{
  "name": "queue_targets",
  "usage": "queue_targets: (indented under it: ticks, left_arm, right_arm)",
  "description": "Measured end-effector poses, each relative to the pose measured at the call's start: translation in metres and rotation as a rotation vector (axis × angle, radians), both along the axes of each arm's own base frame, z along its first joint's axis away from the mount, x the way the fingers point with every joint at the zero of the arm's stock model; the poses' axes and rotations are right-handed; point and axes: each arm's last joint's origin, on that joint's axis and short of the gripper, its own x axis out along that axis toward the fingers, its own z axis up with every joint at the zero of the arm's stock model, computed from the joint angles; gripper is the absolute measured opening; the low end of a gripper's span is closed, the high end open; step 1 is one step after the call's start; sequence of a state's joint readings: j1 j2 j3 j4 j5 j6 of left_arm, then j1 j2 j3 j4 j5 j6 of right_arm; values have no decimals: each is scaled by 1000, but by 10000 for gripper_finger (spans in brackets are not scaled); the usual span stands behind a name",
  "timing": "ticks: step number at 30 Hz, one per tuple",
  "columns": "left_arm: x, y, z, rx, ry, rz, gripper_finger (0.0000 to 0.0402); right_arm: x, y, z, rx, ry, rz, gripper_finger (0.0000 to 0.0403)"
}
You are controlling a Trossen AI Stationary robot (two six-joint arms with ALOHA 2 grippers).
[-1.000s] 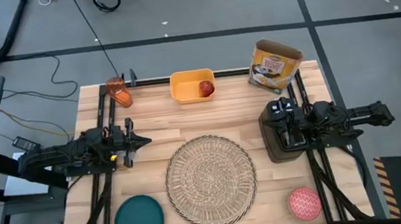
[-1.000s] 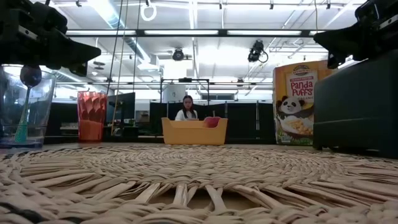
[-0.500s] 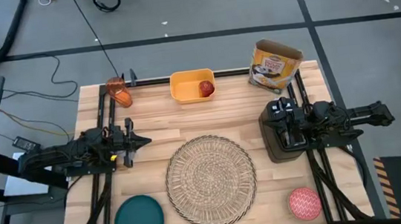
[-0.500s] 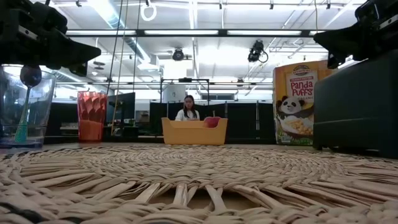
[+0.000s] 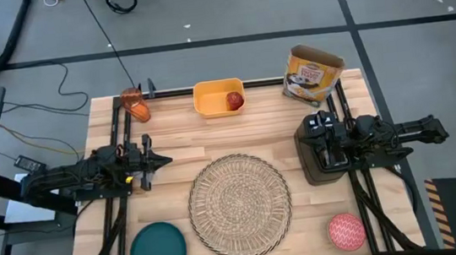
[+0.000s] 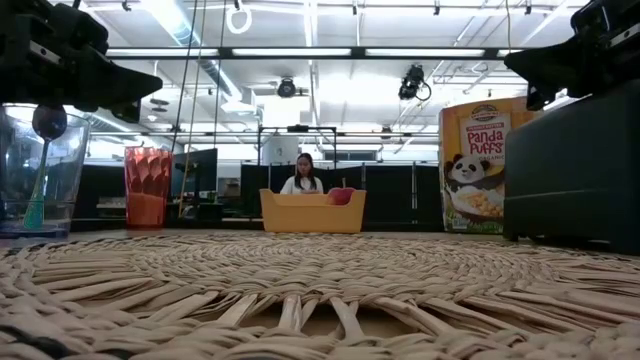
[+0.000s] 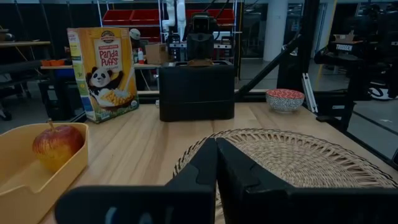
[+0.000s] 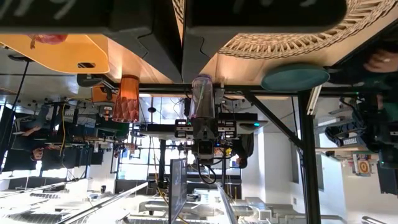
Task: Arrange a breakfast setting
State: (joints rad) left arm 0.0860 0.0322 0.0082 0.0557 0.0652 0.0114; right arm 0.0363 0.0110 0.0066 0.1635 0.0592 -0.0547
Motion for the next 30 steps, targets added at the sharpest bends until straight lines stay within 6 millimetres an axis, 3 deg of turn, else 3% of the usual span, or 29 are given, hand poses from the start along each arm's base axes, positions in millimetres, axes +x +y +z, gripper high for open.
queue_targets:
  ticks: [17, 22, 26, 30]
  left_arm:
    - [0, 0, 0, -7, -3, -1, 7]
    - [0, 0, 2, -157, -21, -11, 7]
    - [-2, -2, 17, -158, -155, -74, 7]
    - [-8, -5, 57, -157, -215, -101, 7]
  right_arm:
    - [0, 0, 0, 0, 0, 0, 17]
    - [0, 0, 0, 0, 0, 0, 17]
    - [0, 0, 0, 0, 0, 0, 17]
    - [0, 0, 0, 0, 0, 0, 17]
